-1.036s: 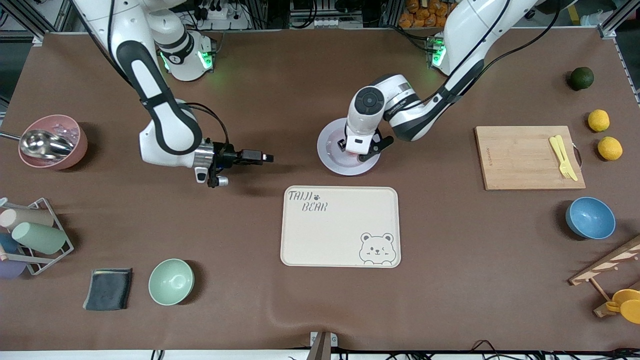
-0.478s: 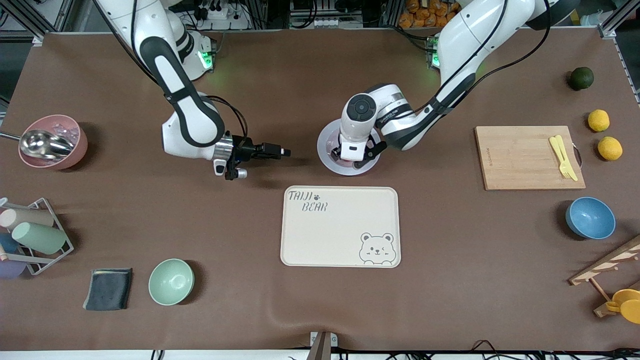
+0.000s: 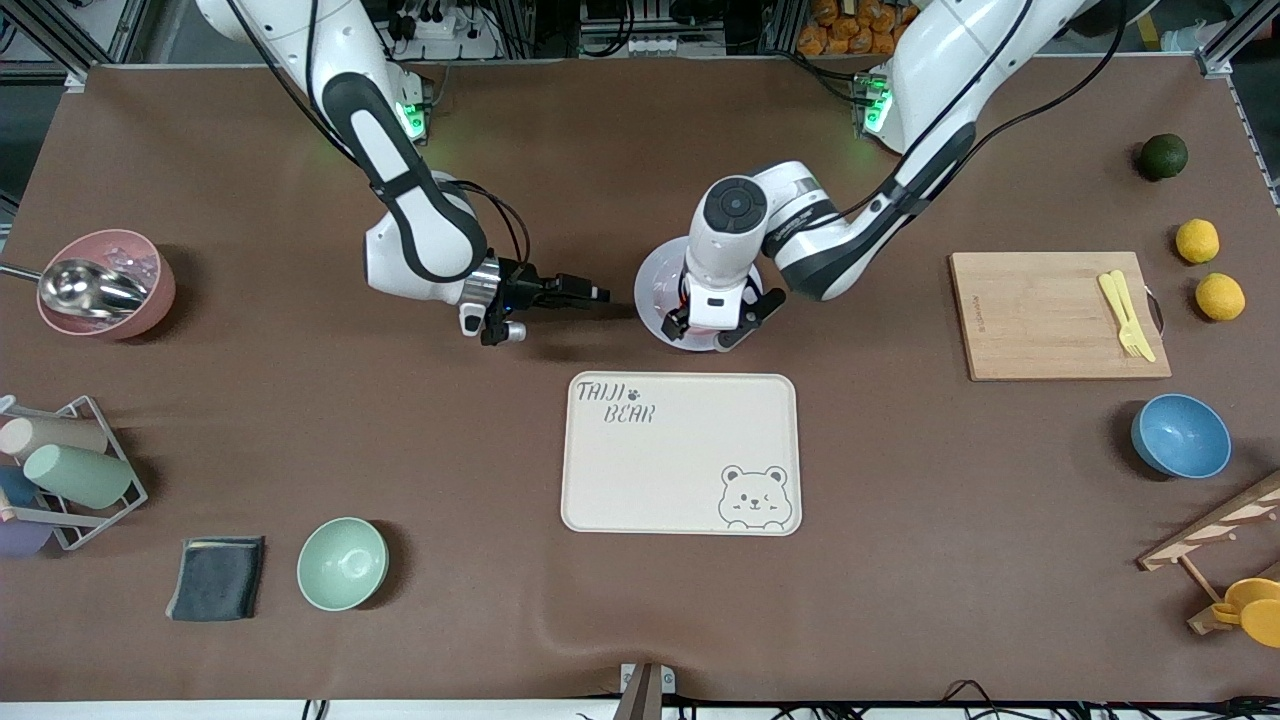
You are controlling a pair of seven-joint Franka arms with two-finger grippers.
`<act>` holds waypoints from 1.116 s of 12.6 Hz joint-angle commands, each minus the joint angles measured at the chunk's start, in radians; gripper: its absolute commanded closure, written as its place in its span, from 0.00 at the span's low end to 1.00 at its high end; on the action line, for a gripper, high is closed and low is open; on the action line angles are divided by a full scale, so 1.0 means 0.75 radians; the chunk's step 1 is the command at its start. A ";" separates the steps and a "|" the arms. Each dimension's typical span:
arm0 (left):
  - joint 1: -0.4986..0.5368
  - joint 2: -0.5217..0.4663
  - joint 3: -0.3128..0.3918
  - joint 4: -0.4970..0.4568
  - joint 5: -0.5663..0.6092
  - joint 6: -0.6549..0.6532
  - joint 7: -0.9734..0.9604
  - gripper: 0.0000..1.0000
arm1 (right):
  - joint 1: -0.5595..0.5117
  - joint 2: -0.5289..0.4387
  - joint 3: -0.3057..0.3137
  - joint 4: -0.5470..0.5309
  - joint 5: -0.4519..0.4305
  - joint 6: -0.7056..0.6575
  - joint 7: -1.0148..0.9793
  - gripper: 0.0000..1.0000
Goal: Place orange and plate with both arms
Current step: 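Lower the orange onto the plate while the right gripper grasps the plate rim, then release the orange and withdraw the left gripper toward the cutting board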
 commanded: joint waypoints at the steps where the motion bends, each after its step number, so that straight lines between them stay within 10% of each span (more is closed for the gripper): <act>1: 0.063 -0.171 -0.006 -0.022 0.030 -0.036 -0.026 0.00 | 0.050 0.067 -0.010 0.022 0.144 0.020 -0.131 0.35; 14: 0.335 -0.194 -0.002 0.428 -0.041 -0.373 0.763 0.00 | 0.232 0.188 -0.010 0.116 0.417 0.116 -0.274 0.47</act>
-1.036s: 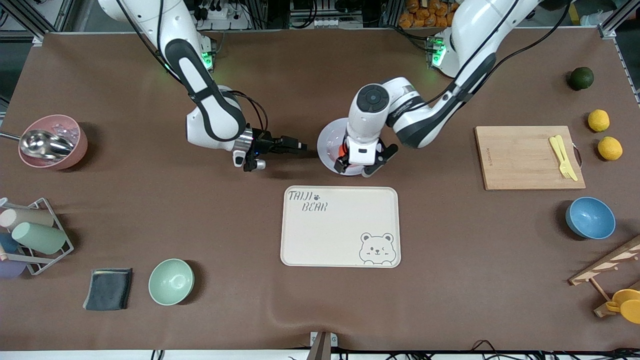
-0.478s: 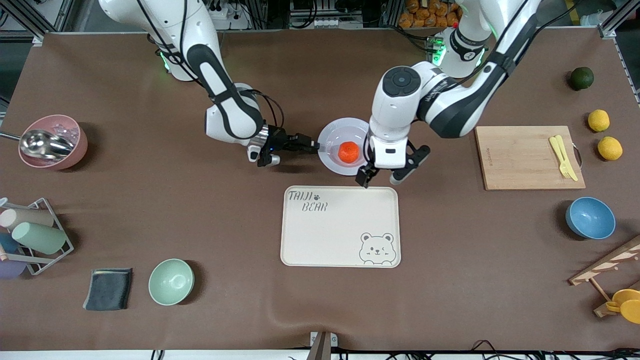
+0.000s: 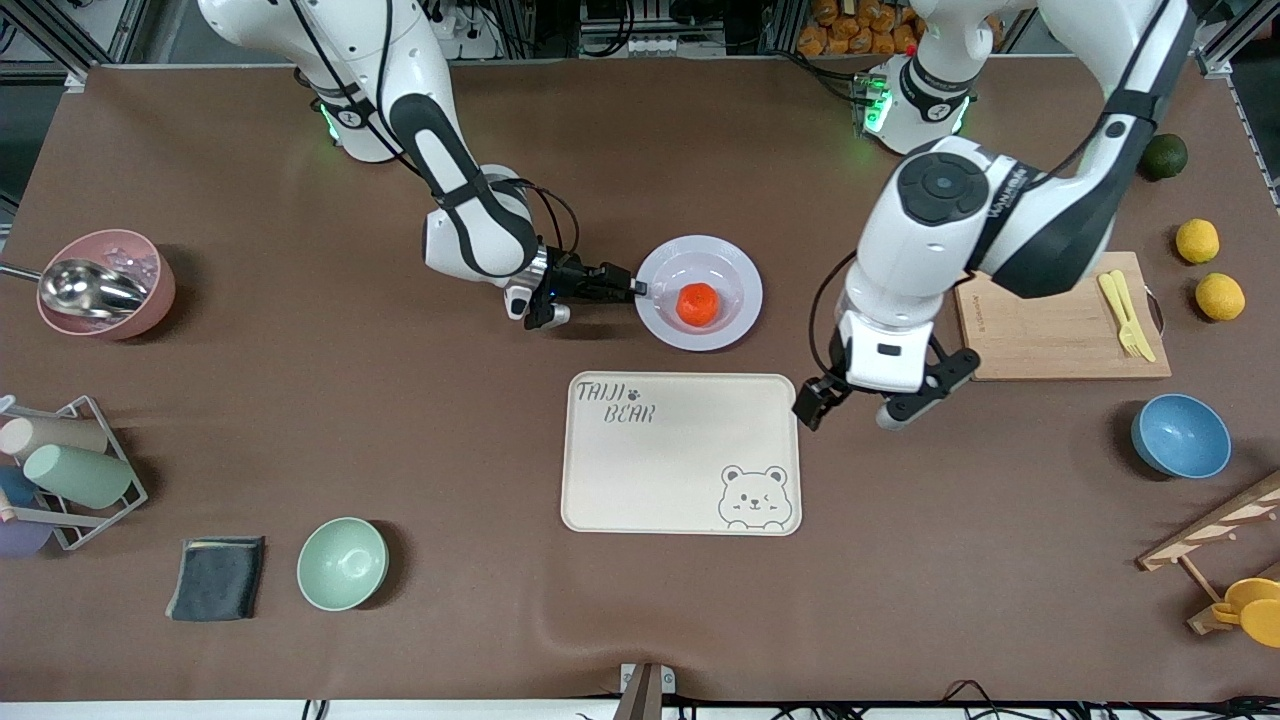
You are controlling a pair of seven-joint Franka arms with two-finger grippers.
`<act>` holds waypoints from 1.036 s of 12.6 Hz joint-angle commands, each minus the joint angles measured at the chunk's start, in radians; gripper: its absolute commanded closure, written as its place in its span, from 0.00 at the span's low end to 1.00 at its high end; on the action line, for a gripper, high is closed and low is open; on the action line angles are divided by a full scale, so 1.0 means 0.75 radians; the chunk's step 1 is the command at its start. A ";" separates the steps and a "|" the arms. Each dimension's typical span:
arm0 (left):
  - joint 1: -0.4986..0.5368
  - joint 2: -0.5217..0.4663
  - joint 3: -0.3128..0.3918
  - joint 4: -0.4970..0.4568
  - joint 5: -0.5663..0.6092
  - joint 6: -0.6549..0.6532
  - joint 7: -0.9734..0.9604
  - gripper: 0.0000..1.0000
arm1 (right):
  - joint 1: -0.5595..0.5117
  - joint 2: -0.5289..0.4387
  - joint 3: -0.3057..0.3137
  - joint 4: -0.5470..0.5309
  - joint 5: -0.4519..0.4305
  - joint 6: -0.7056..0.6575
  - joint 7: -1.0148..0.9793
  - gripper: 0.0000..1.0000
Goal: Place orange and plate with both arms
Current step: 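Release the orange and withdraw the left gripper toward the cutting board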
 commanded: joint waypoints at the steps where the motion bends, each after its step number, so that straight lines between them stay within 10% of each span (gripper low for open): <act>1: 0.005 0.006 -0.014 0.071 -0.022 -0.111 0.094 0.00 | 0.044 0.034 -0.009 0.037 0.081 0.009 -0.037 0.49; 7: -0.014 -0.110 0.149 0.126 -0.244 -0.195 0.494 0.00 | 0.081 0.038 -0.009 0.043 0.122 0.011 -0.041 0.65; 11: -0.190 -0.292 0.576 0.125 -0.533 -0.313 0.930 0.00 | 0.113 0.038 -0.011 0.049 0.145 0.044 -0.070 1.00; 13: -0.238 -0.366 0.748 0.124 -0.666 -0.391 1.098 0.00 | 0.099 0.036 -0.011 0.057 0.147 0.044 -0.061 1.00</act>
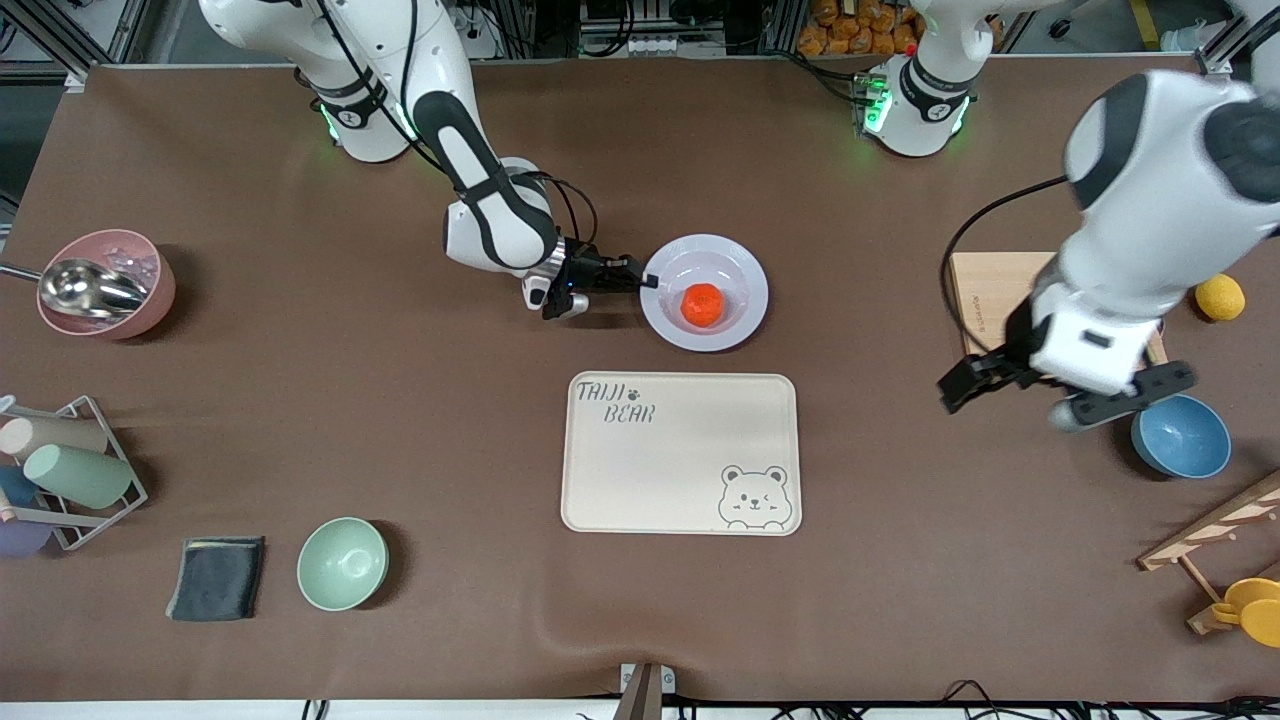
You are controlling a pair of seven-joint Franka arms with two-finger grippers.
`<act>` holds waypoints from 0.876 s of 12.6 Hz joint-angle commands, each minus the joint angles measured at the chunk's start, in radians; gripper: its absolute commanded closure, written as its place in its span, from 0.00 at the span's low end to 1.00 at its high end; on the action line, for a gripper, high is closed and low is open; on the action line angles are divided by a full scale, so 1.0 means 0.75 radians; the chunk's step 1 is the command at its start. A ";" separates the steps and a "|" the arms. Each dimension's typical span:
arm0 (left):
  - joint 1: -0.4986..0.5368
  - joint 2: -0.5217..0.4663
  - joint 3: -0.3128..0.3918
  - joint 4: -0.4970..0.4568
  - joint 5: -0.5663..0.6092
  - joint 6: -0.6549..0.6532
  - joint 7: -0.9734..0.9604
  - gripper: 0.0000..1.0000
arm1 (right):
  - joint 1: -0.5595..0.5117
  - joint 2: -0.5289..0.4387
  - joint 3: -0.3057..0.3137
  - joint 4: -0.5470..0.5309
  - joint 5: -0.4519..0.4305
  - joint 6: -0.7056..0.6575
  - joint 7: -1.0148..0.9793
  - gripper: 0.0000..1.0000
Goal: Place orange and plate with both arms
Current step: 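Release the orange and withdraw the left gripper toward the cutting board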
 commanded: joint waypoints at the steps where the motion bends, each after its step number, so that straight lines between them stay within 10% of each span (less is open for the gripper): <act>1: -0.105 -0.113 0.213 -0.017 -0.103 -0.124 0.217 0.00 | 0.000 0.016 -0.011 0.029 0.042 0.036 -0.004 1.00; 11: -0.107 -0.253 0.356 0.005 -0.080 -0.435 0.470 0.00 | -0.076 -0.126 -0.001 0.029 0.154 -0.112 0.209 1.00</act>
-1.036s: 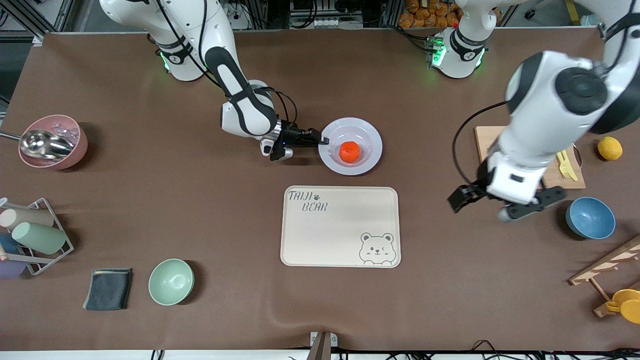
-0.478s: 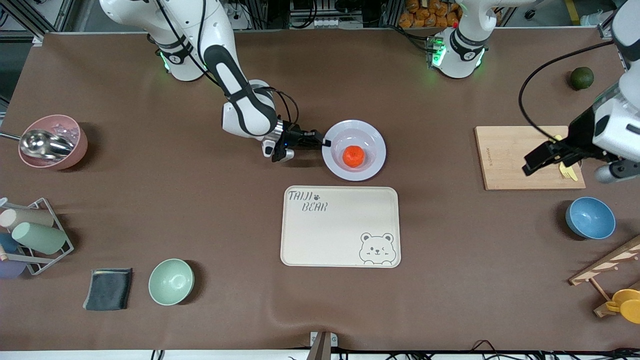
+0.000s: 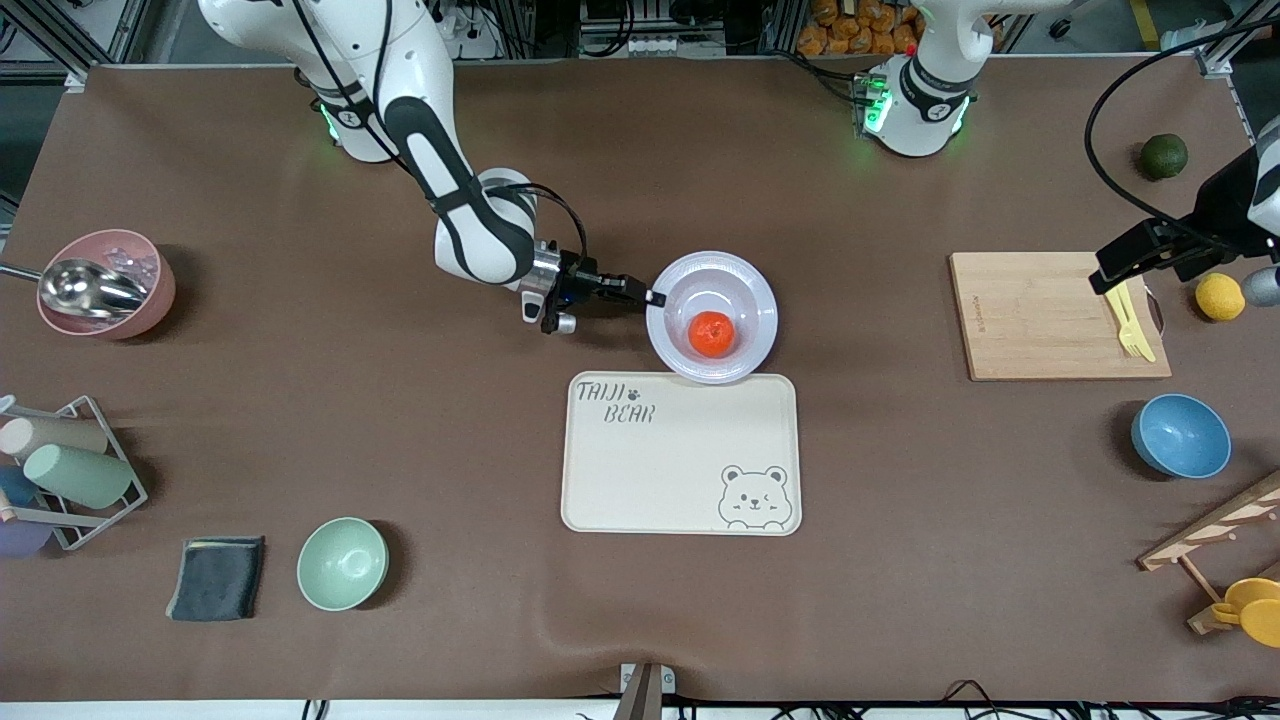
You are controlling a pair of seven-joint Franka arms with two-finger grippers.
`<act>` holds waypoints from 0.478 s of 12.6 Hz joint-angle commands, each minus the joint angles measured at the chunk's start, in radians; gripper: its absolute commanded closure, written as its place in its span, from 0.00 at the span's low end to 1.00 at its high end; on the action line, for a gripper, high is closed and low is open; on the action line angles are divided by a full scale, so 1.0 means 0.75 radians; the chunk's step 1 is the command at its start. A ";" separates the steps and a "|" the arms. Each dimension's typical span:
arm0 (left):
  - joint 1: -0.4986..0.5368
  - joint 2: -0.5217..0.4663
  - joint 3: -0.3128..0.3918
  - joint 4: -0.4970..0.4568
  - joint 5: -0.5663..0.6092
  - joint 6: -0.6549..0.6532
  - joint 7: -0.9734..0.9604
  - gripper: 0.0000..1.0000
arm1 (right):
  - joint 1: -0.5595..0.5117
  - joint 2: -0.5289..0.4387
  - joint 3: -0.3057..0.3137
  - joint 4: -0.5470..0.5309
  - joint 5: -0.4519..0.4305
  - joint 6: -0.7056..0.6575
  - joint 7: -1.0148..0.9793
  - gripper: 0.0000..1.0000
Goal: Place orange and plate with both arms
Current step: 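Slide the plate with the right gripper onto the bear tray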
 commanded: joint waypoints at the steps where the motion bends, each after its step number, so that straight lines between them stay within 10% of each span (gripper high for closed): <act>1: -0.013 -0.017 0.024 0.005 -0.008 -0.033 0.062 0.00 | -0.010 -0.135 0.014 -0.024 0.031 -0.002 0.115 1.00; 6: -0.009 -0.044 0.039 -0.007 -0.008 -0.061 0.138 0.00 | -0.128 -0.162 0.000 0.048 0.011 0.006 0.142 1.00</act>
